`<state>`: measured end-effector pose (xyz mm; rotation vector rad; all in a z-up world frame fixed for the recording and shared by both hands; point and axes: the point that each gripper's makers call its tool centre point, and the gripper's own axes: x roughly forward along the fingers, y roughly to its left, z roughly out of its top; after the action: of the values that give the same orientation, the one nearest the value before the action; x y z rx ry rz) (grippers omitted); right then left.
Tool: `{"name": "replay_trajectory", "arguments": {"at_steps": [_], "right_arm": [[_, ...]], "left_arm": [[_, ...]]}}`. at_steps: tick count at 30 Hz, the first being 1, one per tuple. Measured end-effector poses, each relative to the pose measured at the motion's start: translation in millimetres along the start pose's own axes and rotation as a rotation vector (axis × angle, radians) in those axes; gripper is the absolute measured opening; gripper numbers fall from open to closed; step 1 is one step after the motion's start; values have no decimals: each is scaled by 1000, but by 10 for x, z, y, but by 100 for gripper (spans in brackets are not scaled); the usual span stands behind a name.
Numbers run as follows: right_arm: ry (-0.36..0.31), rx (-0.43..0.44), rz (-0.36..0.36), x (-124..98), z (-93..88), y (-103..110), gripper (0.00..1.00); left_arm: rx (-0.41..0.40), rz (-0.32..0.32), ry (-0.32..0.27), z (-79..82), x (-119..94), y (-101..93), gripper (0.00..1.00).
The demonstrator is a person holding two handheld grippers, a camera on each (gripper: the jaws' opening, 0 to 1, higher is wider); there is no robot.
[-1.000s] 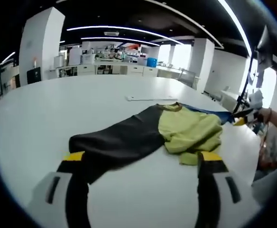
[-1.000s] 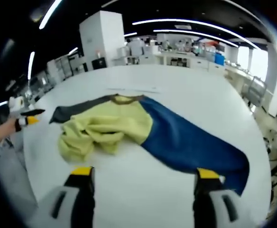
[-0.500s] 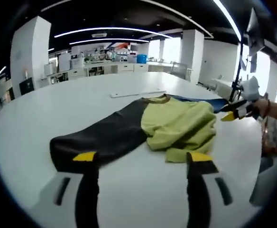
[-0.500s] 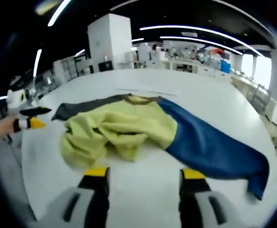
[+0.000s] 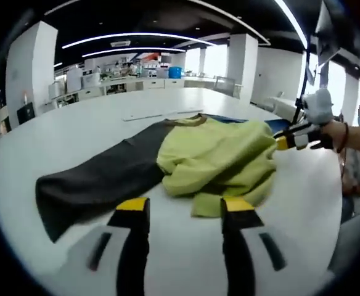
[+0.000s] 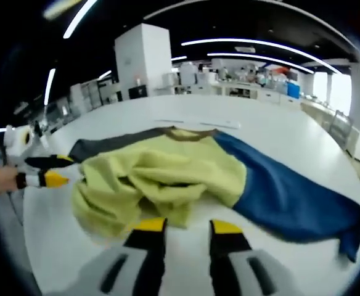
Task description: Fold the garment on the visible template until the final outline fits inside the template.
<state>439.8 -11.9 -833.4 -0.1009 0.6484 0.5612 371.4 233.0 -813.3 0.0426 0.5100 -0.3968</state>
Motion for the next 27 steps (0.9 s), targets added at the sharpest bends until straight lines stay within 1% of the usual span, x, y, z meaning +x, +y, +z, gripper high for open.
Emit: {"name": "replay_trajectory", "arguments": {"at_steps": [1, 3, 5, 8, 10, 12, 15, 17, 19, 23, 25, 27], "right_arm": [[4, -2, -7, 11, -7, -13, 22], [9, 0, -15, 20, -14, -28, 19], [10, 2, -13, 30, -8, -13, 15], [15, -18, -16, 80, -28, 0, 11], [19, -36, -10, 110, -39, 15, 8], [20, -37, -5, 121, -40, 29, 5], [25, -33, -10, 124, -44, 38, 4], [22, -31, -12, 142, -38, 33, 4], [26, -39, -15, 149, -30, 46, 4], [26, -57, -20, 152, -25, 84, 1], [29, -64, -24, 195, -22, 67, 0], [29, -67, -23, 180, -12, 86, 0]], "left_arm": [[-9, 2, 4, -27, 19, 23, 40], [-35, 3, 2, -27, 55, 12, 36], [-40, 13, 3, -13, 75, 7, 33], [-50, 17, 9, -24, 113, 34, 29], [-48, 13, 18, -17, 119, -8, 26], [-41, 18, 40, -49, 157, -14, 23], [-62, 9, 46, -69, 180, -76, 19], [-49, 23, 86, -148, 178, -50, 16], [-56, 17, 75, -145, 200, -75, 15], [-28, 10, 79, -137, 241, -134, 12], [-31, -3, 86, -155, 240, -137, 8], [-41, -15, 86, -160, 240, -169, 3]]}}
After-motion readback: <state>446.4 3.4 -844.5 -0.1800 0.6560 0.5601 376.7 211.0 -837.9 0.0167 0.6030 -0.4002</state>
